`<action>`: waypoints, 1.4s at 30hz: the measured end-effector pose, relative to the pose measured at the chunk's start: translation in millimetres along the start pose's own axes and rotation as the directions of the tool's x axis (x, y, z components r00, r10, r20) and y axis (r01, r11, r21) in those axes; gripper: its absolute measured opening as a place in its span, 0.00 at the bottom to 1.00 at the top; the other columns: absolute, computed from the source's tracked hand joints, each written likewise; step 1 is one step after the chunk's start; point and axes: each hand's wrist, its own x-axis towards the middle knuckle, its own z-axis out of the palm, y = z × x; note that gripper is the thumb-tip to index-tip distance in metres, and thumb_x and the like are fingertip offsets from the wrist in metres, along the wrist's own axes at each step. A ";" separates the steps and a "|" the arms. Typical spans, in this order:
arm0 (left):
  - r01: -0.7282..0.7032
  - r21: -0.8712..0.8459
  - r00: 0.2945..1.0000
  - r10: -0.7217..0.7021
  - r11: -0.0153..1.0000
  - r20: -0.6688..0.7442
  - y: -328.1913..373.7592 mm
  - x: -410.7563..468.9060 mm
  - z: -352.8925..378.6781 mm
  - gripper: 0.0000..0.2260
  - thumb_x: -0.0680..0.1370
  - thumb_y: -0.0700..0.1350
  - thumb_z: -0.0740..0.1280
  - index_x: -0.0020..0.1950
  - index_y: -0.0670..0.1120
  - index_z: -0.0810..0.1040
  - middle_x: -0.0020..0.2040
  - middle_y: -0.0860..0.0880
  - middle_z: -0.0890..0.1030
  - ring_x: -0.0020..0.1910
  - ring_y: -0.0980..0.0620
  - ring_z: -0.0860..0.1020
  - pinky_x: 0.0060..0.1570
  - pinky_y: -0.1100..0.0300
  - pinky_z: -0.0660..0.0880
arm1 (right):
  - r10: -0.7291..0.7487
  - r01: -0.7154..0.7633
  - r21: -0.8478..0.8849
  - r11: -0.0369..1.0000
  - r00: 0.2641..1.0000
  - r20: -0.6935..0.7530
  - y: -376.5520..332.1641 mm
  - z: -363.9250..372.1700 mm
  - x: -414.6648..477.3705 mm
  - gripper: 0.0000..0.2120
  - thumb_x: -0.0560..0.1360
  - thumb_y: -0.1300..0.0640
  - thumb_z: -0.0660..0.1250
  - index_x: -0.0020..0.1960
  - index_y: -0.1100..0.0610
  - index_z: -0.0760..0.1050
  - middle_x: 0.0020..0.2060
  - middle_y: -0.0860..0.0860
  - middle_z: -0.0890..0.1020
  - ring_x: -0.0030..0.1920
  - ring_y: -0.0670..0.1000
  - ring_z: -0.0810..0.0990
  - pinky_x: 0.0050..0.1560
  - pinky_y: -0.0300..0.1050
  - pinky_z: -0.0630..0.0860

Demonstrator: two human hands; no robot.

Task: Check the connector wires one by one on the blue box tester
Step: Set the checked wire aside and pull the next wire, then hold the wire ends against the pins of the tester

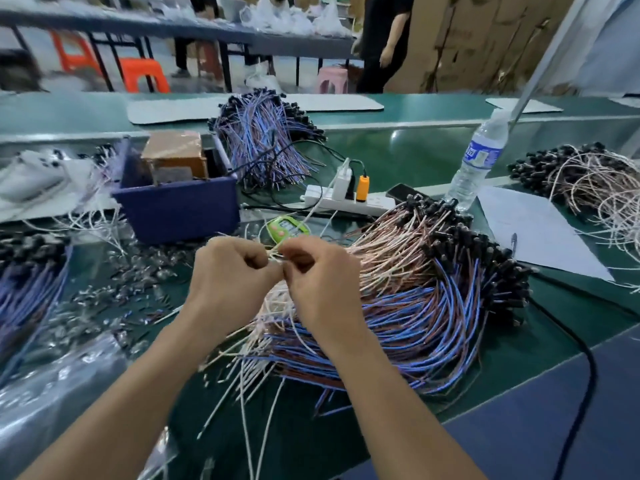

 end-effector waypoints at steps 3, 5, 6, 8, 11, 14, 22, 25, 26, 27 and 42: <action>0.075 0.065 0.989 -0.066 0.995 -0.132 -24.7 -5.3 -33.7 0.12 0.64 0.41 0.71 0.28 0.44 0.68 0.22 0.52 0.61 0.25 0.54 0.61 0.24 0.61 0.60 | -0.058 0.055 0.041 0.998 0.995 0.087 -19.6 38.9 7.9 0.10 0.71 0.65 0.74 0.49 0.53 0.86 0.41 0.46 0.87 0.41 0.43 0.83 0.48 0.44 0.82; 0.103 0.129 0.984 -0.083 0.986 -0.157 -37.9 -7.5 -53.0 0.10 0.63 0.39 0.68 0.29 0.46 0.68 0.22 0.52 0.61 0.25 0.53 0.61 0.23 0.61 0.59 | -0.089 0.084 0.043 0.996 0.989 0.118 -27.9 54.3 11.8 0.09 0.72 0.64 0.74 0.48 0.52 0.86 0.40 0.44 0.87 0.41 0.43 0.83 0.48 0.45 0.81; 0.140 0.162 0.977 -0.110 0.977 -0.181 -46.5 -10.1 -67.2 0.08 0.62 0.39 0.68 0.30 0.48 0.69 0.23 0.52 0.63 0.25 0.53 0.62 0.24 0.62 0.59 | -0.115 0.108 0.054 0.993 0.983 0.143 -34.3 64.9 14.0 0.09 0.72 0.64 0.73 0.48 0.51 0.86 0.40 0.44 0.87 0.41 0.43 0.83 0.48 0.45 0.81; 0.209 0.144 0.960 -0.175 0.967 -0.219 -64.6 -14.8 -96.5 0.13 0.60 0.38 0.65 0.34 0.58 0.76 0.26 0.58 0.73 0.27 0.54 0.70 0.26 0.63 0.66 | -0.165 0.152 0.076 0.985 0.965 0.203 -46.0 86.6 19.4 0.09 0.73 0.64 0.72 0.48 0.51 0.85 0.40 0.44 0.87 0.41 0.43 0.84 0.48 0.46 0.81; 0.286 0.054 0.920 -0.258 0.957 -0.294 -96.3 -21.7 -133.9 0.28 0.63 0.33 0.64 0.40 0.69 0.81 0.38 0.68 0.83 0.41 0.69 0.81 0.43 0.73 0.76 | -0.190 0.174 0.080 0.982 0.928 0.320 -69.2 123.0 25.3 0.09 0.74 0.63 0.72 0.49 0.51 0.86 0.41 0.44 0.87 0.42 0.44 0.84 0.49 0.43 0.81; 0.342 -0.070 0.863 -0.343 0.937 -0.370 -131.3 -29.3 -164.6 0.33 0.69 0.23 0.62 0.50 0.62 0.82 0.46 0.57 0.86 0.43 0.63 0.84 0.51 0.62 0.82 | -0.193 0.167 0.097 0.981 0.864 0.465 -92.3 161.8 25.5 0.10 0.76 0.64 0.70 0.50 0.51 0.86 0.43 0.46 0.87 0.43 0.46 0.84 0.50 0.46 0.82; 0.519 0.295 0.712 -0.215 0.802 -0.669 -174.0 -36.3 -182.9 0.11 0.75 0.53 0.76 0.56 0.55 0.87 0.42 0.49 0.88 0.43 0.44 0.85 0.47 0.53 0.81 | -0.140 0.193 -0.017 0.981 0.769 0.623 -127.7 240.6 23.0 0.13 0.76 0.65 0.64 0.51 0.53 0.85 0.46 0.52 0.87 0.46 0.53 0.83 0.51 0.49 0.81; 0.506 0.436 0.771 -0.163 0.744 -0.616 -180.7 -33.5 -170.5 0.13 0.75 0.58 0.74 0.57 0.57 0.86 0.45 0.47 0.87 0.45 0.44 0.84 0.45 0.55 0.76 | -0.007 0.090 -0.114 0.989 0.813 0.582 -129.4 261.0 36.1 0.08 0.77 0.62 0.64 0.47 0.57 0.82 0.43 0.55 0.85 0.41 0.57 0.82 0.44 0.51 0.81; 0.502 0.452 0.779 -0.159 0.737 -0.606 -182.8 -33.1 -167.9 0.14 0.75 0.59 0.74 0.58 0.58 0.86 0.46 0.47 0.86 0.46 0.45 0.83 0.43 0.56 0.74 | 0.042 0.047 -0.139 0.989 0.817 0.575 -129.1 266.9 41.2 0.06 0.78 0.61 0.65 0.46 0.57 0.80 0.43 0.55 0.85 0.40 0.56 0.81 0.40 0.49 0.79; 0.493 0.477 0.793 -0.150 0.728 -0.591 -184.5 -32.8 -165.9 0.13 0.75 0.59 0.74 0.59 0.58 0.86 0.47 0.49 0.86 0.48 0.47 0.82 0.43 0.57 0.73 | 0.086 0.011 -0.162 0.987 0.811 0.579 -128.7 272.4 45.8 0.04 0.78 0.59 0.67 0.48 0.58 0.79 0.44 0.55 0.84 0.40 0.56 0.81 0.38 0.46 0.75; 0.478 0.444 0.805 -0.177 0.758 -0.566 -197.3 -32.8 -165.5 0.08 0.79 0.49 0.71 0.56 0.56 0.87 0.47 0.56 0.85 0.47 0.54 0.76 0.44 0.59 0.70 | 0.447 -0.470 -0.145 0.871 0.631 0.635 -133.7 287.8 63.1 0.06 0.72 0.66 0.69 0.41 0.59 0.73 0.35 0.54 0.77 0.34 0.53 0.73 0.34 0.48 0.69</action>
